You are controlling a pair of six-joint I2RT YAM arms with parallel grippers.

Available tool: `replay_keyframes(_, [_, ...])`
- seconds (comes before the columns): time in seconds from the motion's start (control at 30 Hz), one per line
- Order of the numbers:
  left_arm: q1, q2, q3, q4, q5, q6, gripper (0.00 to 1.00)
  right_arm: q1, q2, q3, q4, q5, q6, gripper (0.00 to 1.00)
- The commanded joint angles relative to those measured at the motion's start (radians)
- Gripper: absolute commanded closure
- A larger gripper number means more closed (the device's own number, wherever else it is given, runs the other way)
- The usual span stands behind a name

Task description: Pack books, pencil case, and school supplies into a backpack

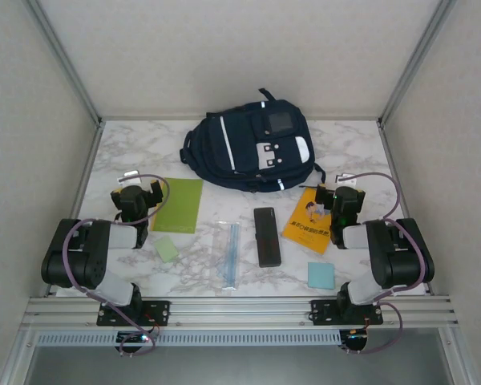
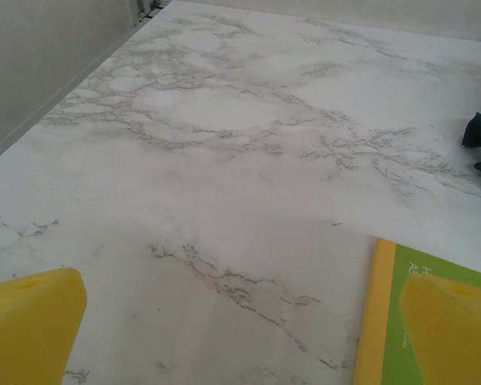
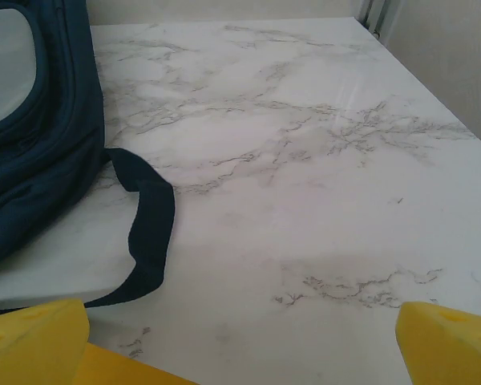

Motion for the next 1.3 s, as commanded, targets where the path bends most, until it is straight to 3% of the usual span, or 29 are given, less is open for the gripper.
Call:
replay_keyframes(0.0, [0.003, 0.001, 0.013, 0.013, 0.014, -0.005, 0.0, -0.004, 0.006, 0.005, 0.035, -0.007, 0.012, 0.01])
replay_keyframes(0.4, [0.003, 0.001, 0.014, 0.01, 0.018, -0.005, 0.0, -0.005, 0.006, 0.006, 0.035, -0.008, 0.012, 0.01])
replay_keyframes(0.8, [0.017, 0.0, 0.024, -0.01, 0.091, 0.006, 0.0, -0.004, 0.004, 0.006, 0.035, -0.009, 0.009, 0.01])
replay_keyframes(0.9, [0.014, -0.001, 0.023, -0.008, 0.088, 0.009, 0.0, -0.001, -0.051, 0.051, -0.07, -0.019, -0.003, 0.01])
replay_keyframes(0.97, [0.005, -0.033, 0.043, -0.058, 0.041, 0.006, 0.0, 0.005, -0.125, 0.162, -0.312, 0.01, 0.027, 0.01])
replay_keyframes(1.1, [-0.018, -0.185, 0.209, -0.459, -0.096, -0.052, 0.0, 0.005, -0.236, 0.368, -0.781, 0.095, 0.178, 0.01])
replay_keyframes(1.27, [-0.043, -0.255, 0.385, -0.756, -0.103, -0.258, 0.0, 0.004, -0.274, 0.542, -1.107, -0.073, 0.468, 0.01])
